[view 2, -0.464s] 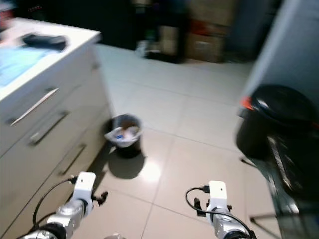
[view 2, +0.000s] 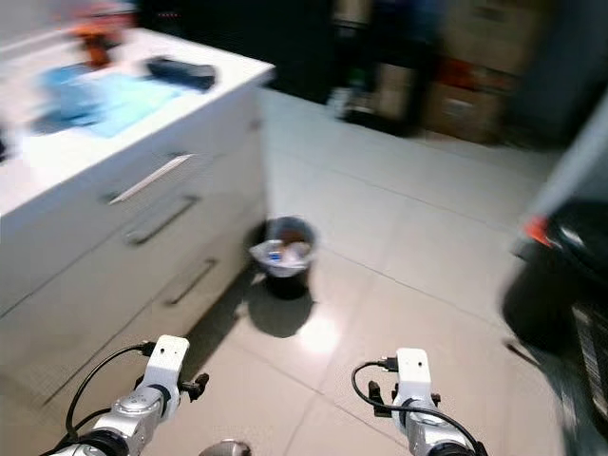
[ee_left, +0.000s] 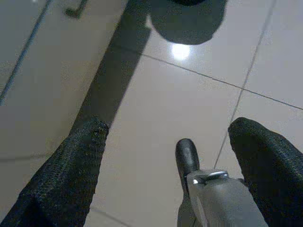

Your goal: Kitchen organization

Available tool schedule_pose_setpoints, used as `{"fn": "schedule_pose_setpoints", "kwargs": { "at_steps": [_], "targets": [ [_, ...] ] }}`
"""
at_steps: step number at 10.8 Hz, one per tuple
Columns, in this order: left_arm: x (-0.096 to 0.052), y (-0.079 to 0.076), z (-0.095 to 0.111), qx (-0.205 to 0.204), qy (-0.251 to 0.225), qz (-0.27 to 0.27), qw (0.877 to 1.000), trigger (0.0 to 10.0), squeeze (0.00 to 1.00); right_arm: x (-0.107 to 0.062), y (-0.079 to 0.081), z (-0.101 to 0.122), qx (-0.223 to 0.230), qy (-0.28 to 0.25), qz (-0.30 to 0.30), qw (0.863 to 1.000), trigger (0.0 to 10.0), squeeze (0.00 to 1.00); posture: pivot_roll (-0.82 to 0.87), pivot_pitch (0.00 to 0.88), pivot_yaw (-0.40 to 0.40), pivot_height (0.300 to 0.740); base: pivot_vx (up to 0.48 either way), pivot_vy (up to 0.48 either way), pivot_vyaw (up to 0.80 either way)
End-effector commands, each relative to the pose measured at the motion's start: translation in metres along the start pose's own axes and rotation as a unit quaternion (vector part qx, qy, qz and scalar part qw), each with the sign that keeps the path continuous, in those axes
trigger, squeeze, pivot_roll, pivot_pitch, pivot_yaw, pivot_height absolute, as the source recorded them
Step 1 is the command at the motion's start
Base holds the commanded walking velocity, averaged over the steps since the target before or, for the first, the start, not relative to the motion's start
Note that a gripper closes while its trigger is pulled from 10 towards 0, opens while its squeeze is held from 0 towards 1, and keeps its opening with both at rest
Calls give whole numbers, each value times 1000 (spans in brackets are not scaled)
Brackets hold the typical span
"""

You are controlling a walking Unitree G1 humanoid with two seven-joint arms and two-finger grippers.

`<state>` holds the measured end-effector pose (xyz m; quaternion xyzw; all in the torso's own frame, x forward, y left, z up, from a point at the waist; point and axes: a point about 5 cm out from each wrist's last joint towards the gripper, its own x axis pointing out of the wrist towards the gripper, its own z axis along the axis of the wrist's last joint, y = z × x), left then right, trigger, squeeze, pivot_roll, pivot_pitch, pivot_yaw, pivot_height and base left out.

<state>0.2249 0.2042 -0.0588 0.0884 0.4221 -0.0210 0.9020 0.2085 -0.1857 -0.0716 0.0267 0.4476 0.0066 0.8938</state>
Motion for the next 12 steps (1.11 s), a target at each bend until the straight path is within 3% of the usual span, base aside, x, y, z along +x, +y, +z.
{"fn": "schedule_pose_setpoints", "kwargs": {
  "at_steps": [1,12],
  "targets": [
    [0,-2,0,6,5,-4,1000,10000,0,0,0,1,-5,-3,2,1000,10000,0,55,0,-20,740,0,0,800],
    [1,-1,0,8,16,-7,1000,10000,0,1,2,3,-16,-3,6,1000,10000,0,58,0,-21,740,0,0,800]
  ]
}}
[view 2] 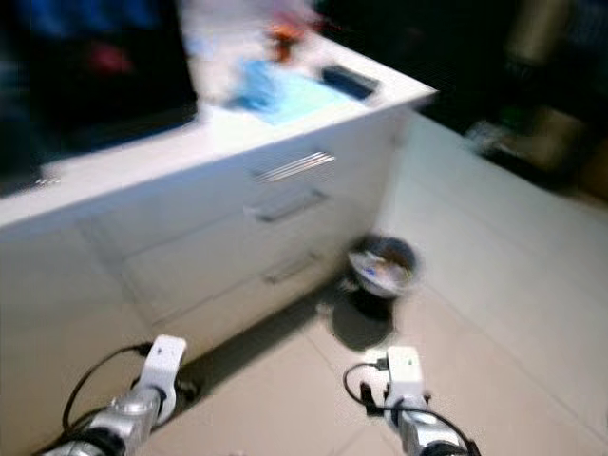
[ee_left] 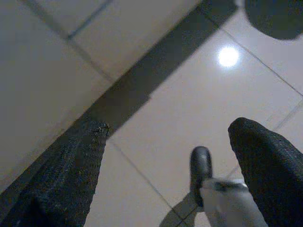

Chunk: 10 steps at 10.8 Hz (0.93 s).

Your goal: Kitchen organization

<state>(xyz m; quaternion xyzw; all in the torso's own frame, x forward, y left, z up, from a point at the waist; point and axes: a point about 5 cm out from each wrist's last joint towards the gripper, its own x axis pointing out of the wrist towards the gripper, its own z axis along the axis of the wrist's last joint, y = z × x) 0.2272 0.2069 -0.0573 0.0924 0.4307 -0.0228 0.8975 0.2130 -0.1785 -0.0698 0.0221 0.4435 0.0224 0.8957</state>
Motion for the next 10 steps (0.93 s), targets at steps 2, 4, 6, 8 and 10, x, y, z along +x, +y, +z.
{"fn": "schedule_pose_setpoints", "kwargs": {
  "at_steps": [2,4,6,8,10],
  "targets": [
    [0,-4,-2,4,7,-6,1000,10000,0,-1,-5,-1,-7,2,-6,1000,10000,0,60,0,-21,740,0,0,800],
    [0,-4,-2,4,7,-7,1000,10000,0,-1,-5,-1,-11,2,-5,1000,10000,0,62,0,-24,740,0,0,800],
    [0,-5,-2,1,6,-4,1000,10000,0,-1,-5,2,-25,0,-3,1000,10000,0,63,0,-27,740,0,0,800],
    [0,-4,0,-2,-10,-1,1000,10000,0,0,-5,12,-8,-21,-5,1000,10000,0,60,0,-23,740,0,0,800],
    [-1,-4,6,-11,-65,10,998,10000,0,2,2,51,20,-102,18,994,10000,0,67,0,-27,740,0,0,800]
  ]
}}
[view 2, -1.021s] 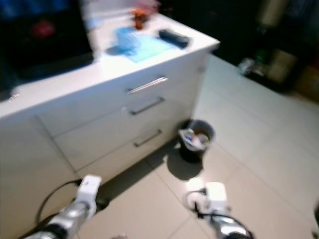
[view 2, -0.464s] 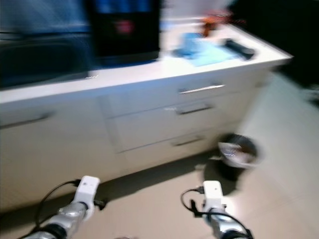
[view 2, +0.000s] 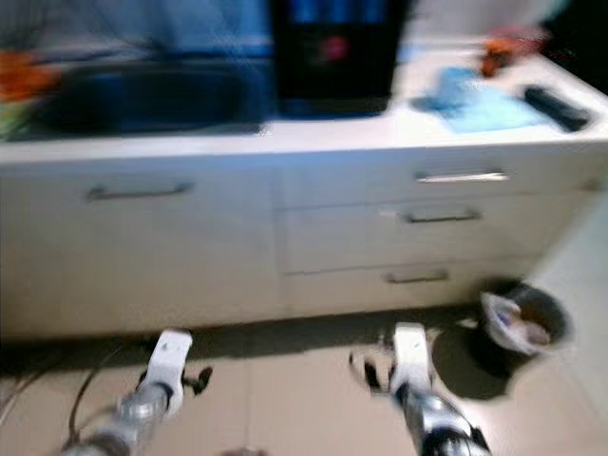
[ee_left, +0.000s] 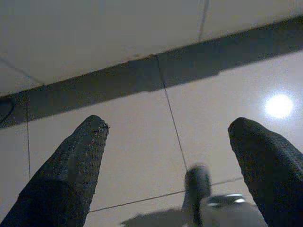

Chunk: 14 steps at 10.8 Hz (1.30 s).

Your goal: Kitchen organization

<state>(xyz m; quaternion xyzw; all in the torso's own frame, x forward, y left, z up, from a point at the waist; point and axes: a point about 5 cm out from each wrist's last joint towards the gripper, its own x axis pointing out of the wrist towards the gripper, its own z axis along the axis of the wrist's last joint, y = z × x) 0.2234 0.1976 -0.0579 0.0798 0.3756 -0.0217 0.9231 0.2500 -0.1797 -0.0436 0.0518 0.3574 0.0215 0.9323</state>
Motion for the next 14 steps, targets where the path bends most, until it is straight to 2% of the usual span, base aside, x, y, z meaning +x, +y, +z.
{"fn": "schedule_pose_setpoints", "kwargs": {
  "at_steps": [1,2,3,4,5,6,7,8,9,10,11,12,14],
  "targets": [
    [0,6,11,-16,-39,21,999,10000,0,5,10,37,-1,-78,23,997,10000,0,71,0,-30,740,0,0,0],
    [3,12,35,-16,-81,35,996,10000,0,5,17,59,-11,-123,49,991,10000,0,67,0,-32,740,0,0,0],
    [6,20,70,6,-127,41,991,10000,0,5,19,64,-1,-138,63,988,10000,0,66,0,-38,740,0,0,0],
    [4,23,83,-19,-168,41,985,10000,0,4,19,68,31,-147,57,987,10000,0,66,9,-44,740,0,0,0],
    [-11,29,115,-22,-266,37,963,10000,0,-2,27,82,3,-203,66,977,10000,0,71,17,-48,740,0,0,0],
    [-20,29,124,-20,-301,43,953,10000,0,-7,30,90,-16,-232,60,971,10000,0,71,17,-48,740,0,0,0],
    [-35,27,137,-16,-351,51,935,10000,0,-17,34,103,13,-274,77,958,10000,0,66,25,-52,740,0,0,0],
    [-48,25,145,-12,-388,48,920,10000,0,-28,32,114,-32,-316,53,947,10000,0,63,27,-57,740,0,0,0],
    [-59,25,147,-5,-407,50,912,10000,0,-38,35,118,-19,-327,91,941,10000,0,63,27,-57,740,0,0,0],
    [-74,27,145,6,-423,54,904,10000,0,-50,33,124,-39,-345,90,933,10000,0,61,29,-59,740,0,0,0],
    [-84,32,137,3,-420,64,905,10000,0,-56,24,125,-25,-336,57,940,10000,0,55,30,-60,740,0,0,0],
    [-96,34,135,4,-423,63,904,10000,0,-64,19,124,-29,-329,37,943,10000,0,55,33,-59,740,0,0,0],
    [-109,30,138,5,-428,58,902,10000,0,-77,24,120,-51,-342,54,937,10000,0,60,30,-57,740,0,0,0]
  ]
}}
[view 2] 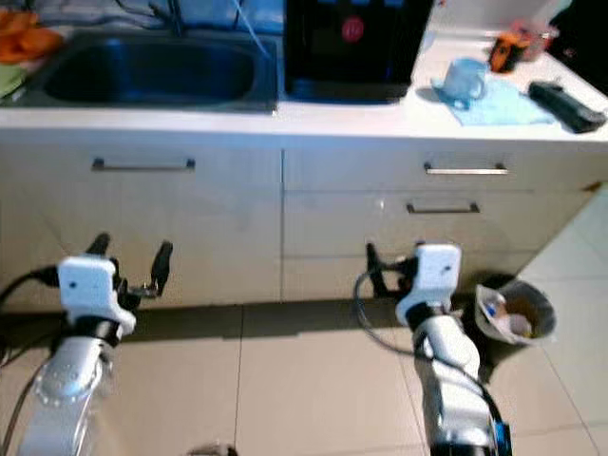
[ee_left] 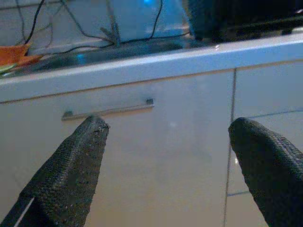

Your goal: Kitchen organization

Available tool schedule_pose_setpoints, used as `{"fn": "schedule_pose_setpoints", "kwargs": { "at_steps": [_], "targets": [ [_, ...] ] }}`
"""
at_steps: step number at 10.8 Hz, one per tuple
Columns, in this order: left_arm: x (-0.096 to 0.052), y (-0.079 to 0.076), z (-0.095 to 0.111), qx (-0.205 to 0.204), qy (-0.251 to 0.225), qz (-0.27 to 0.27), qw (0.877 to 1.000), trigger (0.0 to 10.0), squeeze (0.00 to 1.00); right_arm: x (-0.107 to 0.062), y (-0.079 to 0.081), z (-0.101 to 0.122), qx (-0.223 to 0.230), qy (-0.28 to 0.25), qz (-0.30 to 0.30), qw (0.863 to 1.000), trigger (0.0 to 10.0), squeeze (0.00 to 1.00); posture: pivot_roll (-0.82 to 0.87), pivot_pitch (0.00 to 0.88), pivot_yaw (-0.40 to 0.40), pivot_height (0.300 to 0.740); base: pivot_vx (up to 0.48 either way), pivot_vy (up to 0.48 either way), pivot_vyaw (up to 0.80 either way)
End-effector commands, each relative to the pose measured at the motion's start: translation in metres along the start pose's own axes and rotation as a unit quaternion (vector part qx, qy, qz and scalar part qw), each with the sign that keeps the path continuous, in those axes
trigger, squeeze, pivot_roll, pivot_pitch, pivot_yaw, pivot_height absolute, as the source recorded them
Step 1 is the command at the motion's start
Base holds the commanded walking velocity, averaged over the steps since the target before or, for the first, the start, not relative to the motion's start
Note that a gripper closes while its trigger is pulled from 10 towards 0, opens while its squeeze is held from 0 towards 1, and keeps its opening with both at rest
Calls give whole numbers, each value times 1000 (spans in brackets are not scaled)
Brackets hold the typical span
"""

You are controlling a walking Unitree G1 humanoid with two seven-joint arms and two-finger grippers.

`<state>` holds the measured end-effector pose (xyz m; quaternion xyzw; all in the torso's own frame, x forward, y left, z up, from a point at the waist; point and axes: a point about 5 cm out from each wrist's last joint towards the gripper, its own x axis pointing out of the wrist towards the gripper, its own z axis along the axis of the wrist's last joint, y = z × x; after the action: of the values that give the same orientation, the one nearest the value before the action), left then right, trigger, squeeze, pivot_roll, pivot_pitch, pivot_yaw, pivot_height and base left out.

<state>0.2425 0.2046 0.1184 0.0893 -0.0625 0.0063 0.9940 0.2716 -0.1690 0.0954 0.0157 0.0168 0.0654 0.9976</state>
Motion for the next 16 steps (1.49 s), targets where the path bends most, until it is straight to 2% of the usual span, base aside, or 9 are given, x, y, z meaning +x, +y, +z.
{"fn": "schedule_pose_setpoints", "kwargs": {
  "at_steps": [1,2,3,4,5,6,7,10,16],
  "targets": [
    [0,-3,3,-1,1,-9,1000,10000,0,-1,-2,5,-24,-9,-8,1000,10000,0,60,30,-57,740,0,0,0],
    [1,-4,1,-9,15,-2,1000,10000,0,1,-4,8,-5,0,2,1000,10000,0,61,19,-62,740,0,0,0],
    [1,-5,1,-10,21,-1,1000,10000,0,1,-1,8,68,10,24,997,10000,0,65,13,-65,740,0,480,0],
    [1,-5,1,-13,26,0,1000,10000,0,0,0,7,76,16,22,997,10000,0,65,13,-65,740,0,480,0],
    [1,-6,1,-12,32,1,999,10000,0,0,3,7,50,22,26,998,10000,0,65,6,-63,740,0,480,0],
    [2,-6,0,-11,35,0,999,10000,0,0,5,7,55,28,36,997,10000,0,65,6,-63,740,0,480,0],
    [4,-6,0,-9,39,2,999,10000,0,2,8,15,27,12,40,999,10000,0,63,3,-59,740,0,480,0],
    [14,-6,6,-19,35,6,999,10000,0,8,7,23,25,-2,16,1000,10000,0,60,2,-59,740,0,0,0],
    [15,-5,3,-24,42,13,999,10000,0,12,7,31,28,-17,0,999,10000,0,59,5,-59,740,413,0,0]
  ]
}}
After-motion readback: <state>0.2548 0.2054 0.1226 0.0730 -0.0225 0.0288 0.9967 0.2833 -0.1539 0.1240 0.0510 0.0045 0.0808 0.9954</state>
